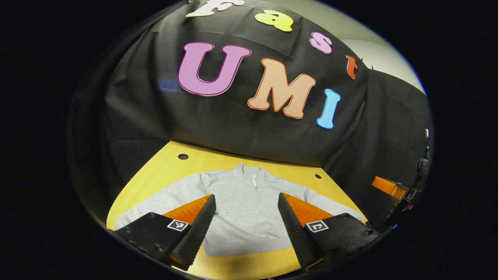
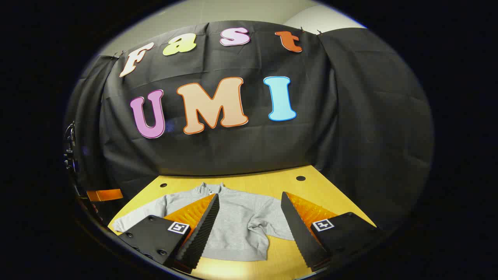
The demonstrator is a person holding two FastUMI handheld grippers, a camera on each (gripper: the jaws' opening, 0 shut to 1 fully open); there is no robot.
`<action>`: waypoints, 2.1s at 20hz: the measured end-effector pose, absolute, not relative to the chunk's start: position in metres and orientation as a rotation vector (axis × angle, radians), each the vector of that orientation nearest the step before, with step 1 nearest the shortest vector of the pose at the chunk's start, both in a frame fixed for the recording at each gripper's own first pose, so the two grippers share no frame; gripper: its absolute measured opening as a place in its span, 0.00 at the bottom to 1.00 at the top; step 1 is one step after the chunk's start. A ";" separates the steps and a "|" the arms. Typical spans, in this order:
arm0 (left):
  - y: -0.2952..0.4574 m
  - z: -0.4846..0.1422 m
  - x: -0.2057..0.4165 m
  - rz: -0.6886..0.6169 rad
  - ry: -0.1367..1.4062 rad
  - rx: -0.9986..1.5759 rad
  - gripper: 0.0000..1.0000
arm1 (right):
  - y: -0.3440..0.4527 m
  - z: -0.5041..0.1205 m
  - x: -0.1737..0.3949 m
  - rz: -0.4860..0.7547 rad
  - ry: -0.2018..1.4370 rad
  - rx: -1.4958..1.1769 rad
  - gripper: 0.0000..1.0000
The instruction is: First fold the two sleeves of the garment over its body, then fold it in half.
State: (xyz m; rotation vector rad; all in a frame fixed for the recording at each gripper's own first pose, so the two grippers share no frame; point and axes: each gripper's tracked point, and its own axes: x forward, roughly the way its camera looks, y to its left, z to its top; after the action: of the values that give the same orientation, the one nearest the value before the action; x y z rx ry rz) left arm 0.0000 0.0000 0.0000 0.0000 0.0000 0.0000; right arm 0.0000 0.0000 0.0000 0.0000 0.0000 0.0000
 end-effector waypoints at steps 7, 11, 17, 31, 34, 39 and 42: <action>0.002 -0.014 -0.001 0.008 0.033 -0.030 0.93 | -0.014 -0.006 -0.002 -0.030 0.014 0.003 0.98; 0.008 -0.015 -0.001 0.021 0.038 -0.018 0.94 | -0.019 -0.009 -0.002 -0.033 0.026 -0.006 0.98; 0.008 -0.025 0.003 0.030 0.071 -0.009 0.94 | -0.040 -0.013 -0.003 -0.044 0.039 0.010 0.98; 0.009 -0.025 0.013 0.060 0.110 0.033 0.94 | -0.261 -0.091 -0.007 -0.359 0.217 0.041 0.99; 0.008 -0.025 0.013 0.080 0.113 0.054 0.94 | -0.294 -0.132 -0.002 -0.386 0.306 0.034 0.99; 0.006 -0.035 0.009 0.118 0.130 0.096 0.94 | -0.332 -0.187 0.010 -0.399 0.448 0.057 0.99; 0.009 -0.037 0.004 0.155 0.143 0.129 0.94 | -0.357 -0.210 0.018 -0.393 0.517 0.063 0.99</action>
State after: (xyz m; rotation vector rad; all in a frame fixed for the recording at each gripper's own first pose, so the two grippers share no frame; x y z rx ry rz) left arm 0.0040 0.0085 -0.0370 0.1293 0.1434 0.1554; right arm 0.0176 -0.3567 -0.2100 0.0626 0.5166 -0.3930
